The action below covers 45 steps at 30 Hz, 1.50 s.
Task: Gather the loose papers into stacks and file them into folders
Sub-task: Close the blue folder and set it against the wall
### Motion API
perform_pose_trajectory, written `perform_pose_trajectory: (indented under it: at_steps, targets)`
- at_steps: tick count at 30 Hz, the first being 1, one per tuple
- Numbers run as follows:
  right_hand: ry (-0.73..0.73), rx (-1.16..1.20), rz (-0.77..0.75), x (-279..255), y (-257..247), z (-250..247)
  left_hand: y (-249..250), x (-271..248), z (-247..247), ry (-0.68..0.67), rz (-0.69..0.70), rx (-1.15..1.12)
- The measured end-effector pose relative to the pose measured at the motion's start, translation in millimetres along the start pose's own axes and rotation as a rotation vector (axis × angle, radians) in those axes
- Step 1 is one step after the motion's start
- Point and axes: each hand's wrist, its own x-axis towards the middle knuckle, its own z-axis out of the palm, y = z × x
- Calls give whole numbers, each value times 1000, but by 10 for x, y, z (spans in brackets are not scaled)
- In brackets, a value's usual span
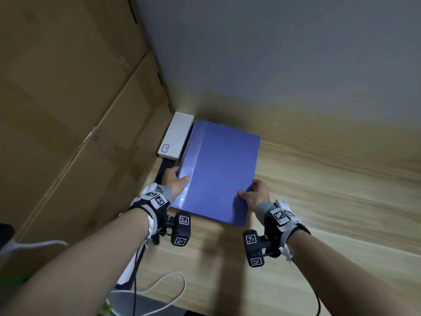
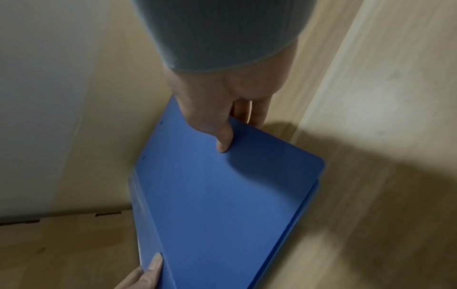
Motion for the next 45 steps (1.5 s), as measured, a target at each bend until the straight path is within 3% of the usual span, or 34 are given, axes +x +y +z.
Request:
perform_pose_trajectory:
  at_steps: [9, 11, 14, 19, 24, 32, 45]
  targets:
    - [105, -355, -29, 224, -60, 255, -205, 453, 12, 18, -101, 78]
    - [92, -263, -43, 250, -34, 277, -197, 479, 29, 22, -101, 45]
    - [61, 51, 112, 254, 0, 215, -71, 451, 1, -59, -197, 61]
    - [-87, 164, 256, 48, 33, -44, -127, 342, -37, -340, -355, 24]
    - [-88, 69, 137, -260, 70, -405, -154, 215, 137, -371, -239, 8]
    - [29, 133, -281, -487, -380, -1134, 825, -563, 254, -177, 154, -60]
    - [54, 205, -281, -597, -275, -1225, 746, -677, 482, -176, 244, 32]
